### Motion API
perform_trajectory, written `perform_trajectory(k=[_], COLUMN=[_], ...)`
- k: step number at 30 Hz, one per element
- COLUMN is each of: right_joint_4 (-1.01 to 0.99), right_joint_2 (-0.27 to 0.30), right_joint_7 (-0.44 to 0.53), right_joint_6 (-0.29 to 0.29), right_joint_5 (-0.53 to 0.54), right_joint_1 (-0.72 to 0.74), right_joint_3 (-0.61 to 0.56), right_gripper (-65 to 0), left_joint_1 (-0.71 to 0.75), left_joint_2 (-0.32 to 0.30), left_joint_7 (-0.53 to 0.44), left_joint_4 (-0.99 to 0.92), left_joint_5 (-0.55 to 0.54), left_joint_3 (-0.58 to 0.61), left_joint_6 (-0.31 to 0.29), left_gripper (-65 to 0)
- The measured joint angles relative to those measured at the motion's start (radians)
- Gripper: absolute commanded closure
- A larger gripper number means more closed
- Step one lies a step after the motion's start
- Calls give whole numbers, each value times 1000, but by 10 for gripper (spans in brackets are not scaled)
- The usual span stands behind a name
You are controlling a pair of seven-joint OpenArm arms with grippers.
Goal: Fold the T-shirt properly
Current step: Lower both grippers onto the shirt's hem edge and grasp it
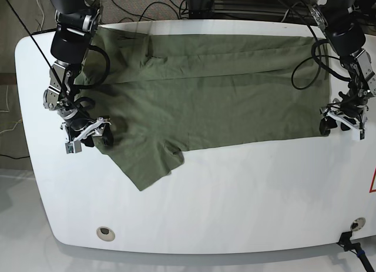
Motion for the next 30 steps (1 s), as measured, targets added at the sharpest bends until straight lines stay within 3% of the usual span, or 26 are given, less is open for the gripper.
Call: perform_trajectory(k=[2,3,7,21,25,30], right_joint_4=[0,0,0,-2,-2,-2], right_joint_2=[0,0,0,0,0,0], right_joint_7=[0,0,-13,-16,-16,-16], right_joint_6=[0,0,-1,-1,0,-1], right_joint_5=[-1,-1,-5,-5,-5,-5], right_joint_1=[0,0,-2,-2,-2,-2], right_joint_3=[0,0,0,0,0,0], right_gripper=[-375,-323,-1,0,0,0], left_joint_1=[-1,-1,-1,-1,-7,-10], left_joint_2=[1,1,1,1,-3,40], left_joint_7=[0,0,0,-1,-13,-39], left_joint_4=[0,0,0,-2,-2,-1], left_joint_5=[0,0,0,0,-7,-20], left_joint_3=[0,0,0,0,68,77], left_joint_6=[0,0,0,0,0,0], left_gripper=[-480,-480,-480,-480,-480,-480])
